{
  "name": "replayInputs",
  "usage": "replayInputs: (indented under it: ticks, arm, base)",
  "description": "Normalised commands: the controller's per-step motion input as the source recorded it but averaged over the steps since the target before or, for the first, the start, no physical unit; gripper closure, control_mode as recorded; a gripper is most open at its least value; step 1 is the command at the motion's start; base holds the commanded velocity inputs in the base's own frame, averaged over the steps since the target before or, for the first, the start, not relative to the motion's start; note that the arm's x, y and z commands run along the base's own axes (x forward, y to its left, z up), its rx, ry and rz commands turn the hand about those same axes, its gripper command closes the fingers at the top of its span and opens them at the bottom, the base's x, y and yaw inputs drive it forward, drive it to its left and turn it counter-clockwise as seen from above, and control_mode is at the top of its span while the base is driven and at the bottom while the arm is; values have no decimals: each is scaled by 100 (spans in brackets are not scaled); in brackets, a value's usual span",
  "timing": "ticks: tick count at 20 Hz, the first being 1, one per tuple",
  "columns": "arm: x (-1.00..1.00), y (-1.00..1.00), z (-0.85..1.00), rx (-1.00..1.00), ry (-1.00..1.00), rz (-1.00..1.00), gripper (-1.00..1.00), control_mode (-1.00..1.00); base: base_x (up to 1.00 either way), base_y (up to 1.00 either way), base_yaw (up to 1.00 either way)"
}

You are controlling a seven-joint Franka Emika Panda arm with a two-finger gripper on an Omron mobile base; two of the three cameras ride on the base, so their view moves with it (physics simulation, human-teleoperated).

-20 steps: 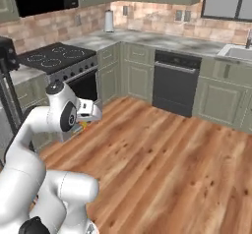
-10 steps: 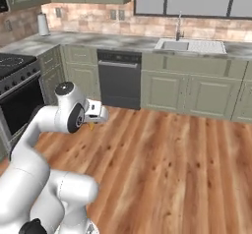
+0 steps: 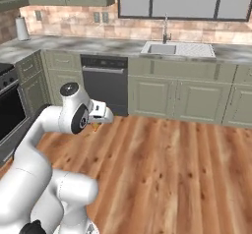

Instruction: Retrieve the sausage and cheese from the fridge and place them on the cutting board on the counter.

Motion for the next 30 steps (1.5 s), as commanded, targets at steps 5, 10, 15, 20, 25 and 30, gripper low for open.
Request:
replayInputs:
  ticks: [5,10,15,20,25,30]
  arm:
    - [0,0,0,0,0,0,100,100]
    - [0,0,0,0,0,0,100,100]
    - [0,0,0,0,0,0,100,100]
    - [0,0,0,0,0,0,100,100]
    - [0,0,0,0,0,0,100,100]
    - [0,0,0,0,0,0,100,100]
  base:
    - [80,0,9]
    - [83,-5,8]
    - [66,-4,-29]
    - [51,0,-49]
    - [46,4,-56]
    - [52,7,-52]
